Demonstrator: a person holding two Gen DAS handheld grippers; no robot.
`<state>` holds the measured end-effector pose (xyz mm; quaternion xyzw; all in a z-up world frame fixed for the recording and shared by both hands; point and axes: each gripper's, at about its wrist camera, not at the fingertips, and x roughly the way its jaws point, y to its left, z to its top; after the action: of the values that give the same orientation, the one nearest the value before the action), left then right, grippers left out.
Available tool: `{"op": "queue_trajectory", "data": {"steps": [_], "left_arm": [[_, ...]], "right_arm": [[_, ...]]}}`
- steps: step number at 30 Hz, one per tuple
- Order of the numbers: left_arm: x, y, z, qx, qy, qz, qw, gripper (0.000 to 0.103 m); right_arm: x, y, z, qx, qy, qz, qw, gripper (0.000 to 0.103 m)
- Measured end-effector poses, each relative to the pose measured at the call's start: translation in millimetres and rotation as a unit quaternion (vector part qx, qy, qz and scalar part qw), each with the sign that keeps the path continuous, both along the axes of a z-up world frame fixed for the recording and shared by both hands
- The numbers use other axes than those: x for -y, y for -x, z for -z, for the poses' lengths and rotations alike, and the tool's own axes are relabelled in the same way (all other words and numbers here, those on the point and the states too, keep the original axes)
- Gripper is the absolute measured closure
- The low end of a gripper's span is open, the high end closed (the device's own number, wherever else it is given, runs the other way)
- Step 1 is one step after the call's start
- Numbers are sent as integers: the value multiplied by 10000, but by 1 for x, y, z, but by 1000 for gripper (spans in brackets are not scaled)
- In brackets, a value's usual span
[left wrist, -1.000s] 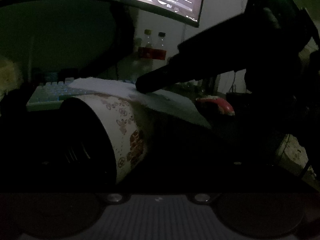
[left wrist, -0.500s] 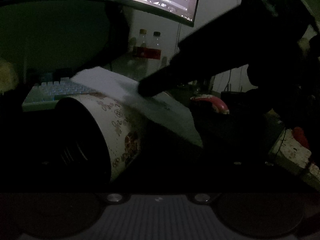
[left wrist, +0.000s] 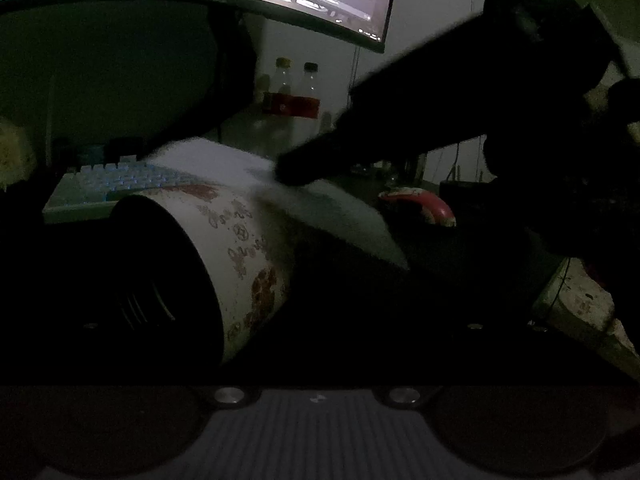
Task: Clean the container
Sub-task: 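Rub the tissue along the container's side with the right gripper while the left gripper holds it, then slide the tissue along the container toward its rim with the right gripper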
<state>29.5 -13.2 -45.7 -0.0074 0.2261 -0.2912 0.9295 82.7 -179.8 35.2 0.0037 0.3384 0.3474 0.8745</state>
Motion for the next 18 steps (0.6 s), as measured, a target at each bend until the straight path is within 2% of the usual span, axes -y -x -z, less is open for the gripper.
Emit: {"op": "queue_trajectory", "data": {"steps": [2,5,12,14,18], "left_arm": [[-1,9,4,14,-15,-1,10000,1],[-2,15,5,3,5,21,10000,1],[-6,12,3,-68,31,93,9999,1],[-7,11,1,-114,52,127,9998,1],[-7,17,0,-150,64,163,9997,1]], "right_arm": [[-8,7,-1,50,27,-243,9997,94],[-7,5,-1,-10,-26,-309,9995,97],[15,-10,1,6,117,524,9986,95],[8,-1,0,90,100,337,9993,93],[-5,15,-1,-23,-126,-323,9994,92]]}}
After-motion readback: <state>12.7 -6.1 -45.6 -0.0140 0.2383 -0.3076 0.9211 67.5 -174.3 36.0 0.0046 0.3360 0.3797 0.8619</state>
